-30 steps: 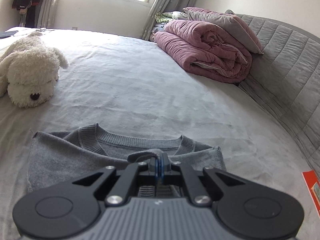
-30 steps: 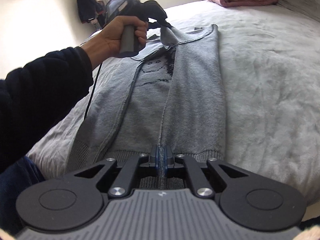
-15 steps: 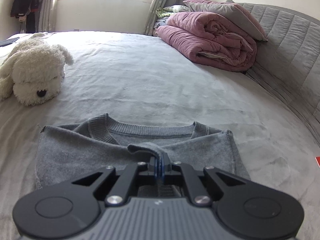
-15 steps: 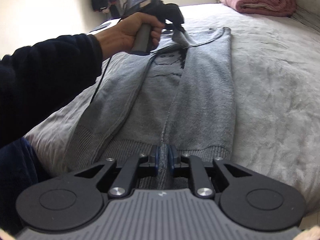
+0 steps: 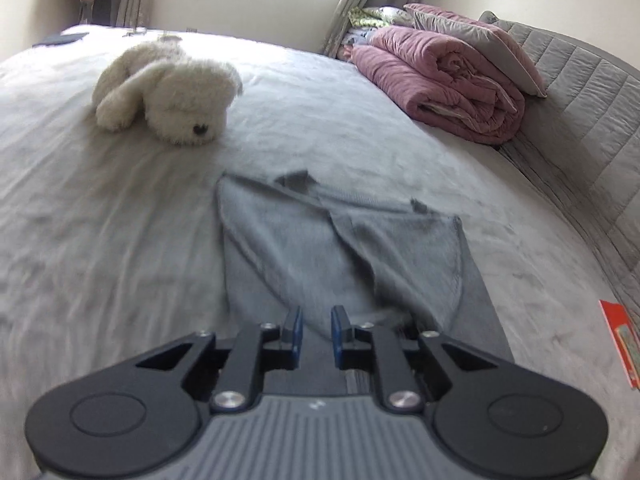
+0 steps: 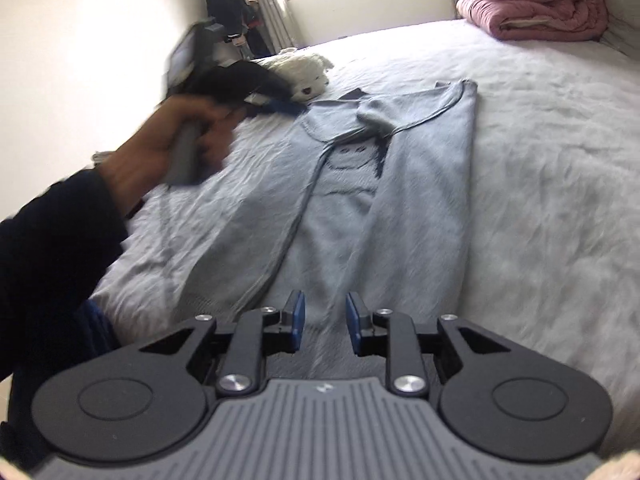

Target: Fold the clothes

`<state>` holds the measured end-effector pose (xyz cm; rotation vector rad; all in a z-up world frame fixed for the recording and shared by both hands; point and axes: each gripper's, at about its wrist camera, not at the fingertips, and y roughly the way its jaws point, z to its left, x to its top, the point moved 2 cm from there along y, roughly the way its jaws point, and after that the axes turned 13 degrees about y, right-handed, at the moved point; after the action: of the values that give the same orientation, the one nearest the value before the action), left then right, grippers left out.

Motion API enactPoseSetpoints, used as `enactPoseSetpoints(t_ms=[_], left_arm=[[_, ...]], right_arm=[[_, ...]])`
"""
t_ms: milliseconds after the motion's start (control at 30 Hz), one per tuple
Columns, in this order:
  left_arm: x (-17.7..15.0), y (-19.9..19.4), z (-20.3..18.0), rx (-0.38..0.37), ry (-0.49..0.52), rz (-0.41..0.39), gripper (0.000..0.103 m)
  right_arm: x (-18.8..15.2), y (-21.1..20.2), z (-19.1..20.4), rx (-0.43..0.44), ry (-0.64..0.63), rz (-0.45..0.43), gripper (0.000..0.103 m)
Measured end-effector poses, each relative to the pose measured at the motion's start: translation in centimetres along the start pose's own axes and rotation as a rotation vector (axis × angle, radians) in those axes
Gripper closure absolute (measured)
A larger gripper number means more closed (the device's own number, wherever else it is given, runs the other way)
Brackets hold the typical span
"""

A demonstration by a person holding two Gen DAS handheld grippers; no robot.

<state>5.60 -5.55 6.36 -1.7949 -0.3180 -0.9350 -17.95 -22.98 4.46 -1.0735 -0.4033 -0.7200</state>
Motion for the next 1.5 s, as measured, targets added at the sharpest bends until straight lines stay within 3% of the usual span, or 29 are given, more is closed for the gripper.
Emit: enactPoseSetpoints(t_ms=[100,233,400,467,533,667,867,1000,1100,1367,1500], left_arm=[[-4.6,-2.7,-1.8,-0.023,0.025,0.056,0.089],[-10.0,-5.0,-4.1,0.004,0.110,0.131,0.089],[-12.7,-7.3,-5.9,0.029,0.192,0.117,0.089],[-12.5,-7.6,-6.1,0.000,0.188,0.132,0.089],[-12.0,-8.1,-6.2,-0.054,0.174,0.131,0.089],[-9.5,-9.2,-6.7,-0.054,0.184,0.041,0.088],[-5.1,-5.3,-5.0,-0.108,0.046,0.047,0.081],[-4.7,-1.5,-5.0,-0.091,0.028,0.061,0.081],[-5.0,0.1,-5.3,-0.043,0.103,0.023,0.081],[-2.2,2.4,-4.3,-0.057,0.186,-0.027,0.080],[-0.1,4.5,-3.1,-0.054,0.179,-0.065,0.076]], right_arm=[[-0.6,2.8,-1.0,-0.047,0.000,0.100,0.075],[-2.2,2.3,-0.7,-0.072,-0.057,0.089,0.076],[-2.5,1.7,-0.8,-0.061,-0.073,0.137,0.075],[-1.7,1.3,-0.4,-0.037,-0.084,0.152,0.074],[0.4,0.3,-0.4,0.008,-0.069,0.108,0.075],[6.5,-0.8,-2.1,-0.032,-0.043,0.007,0.074],[14.0,3.3,-7.8,-0.075,0.072,0.057,0.069],[15.3,6.7,-8.9,-0.061,0.068,0.086,0.069],[15.7,8.3,-7.5,-0.041,-0.027,0.066,0.069],[17.9,14.4,-3.4,0.003,-0.308,-0.039,0.069],[18.4,17.4,-3.5,0.020,-0.289,-0.005,0.069]])
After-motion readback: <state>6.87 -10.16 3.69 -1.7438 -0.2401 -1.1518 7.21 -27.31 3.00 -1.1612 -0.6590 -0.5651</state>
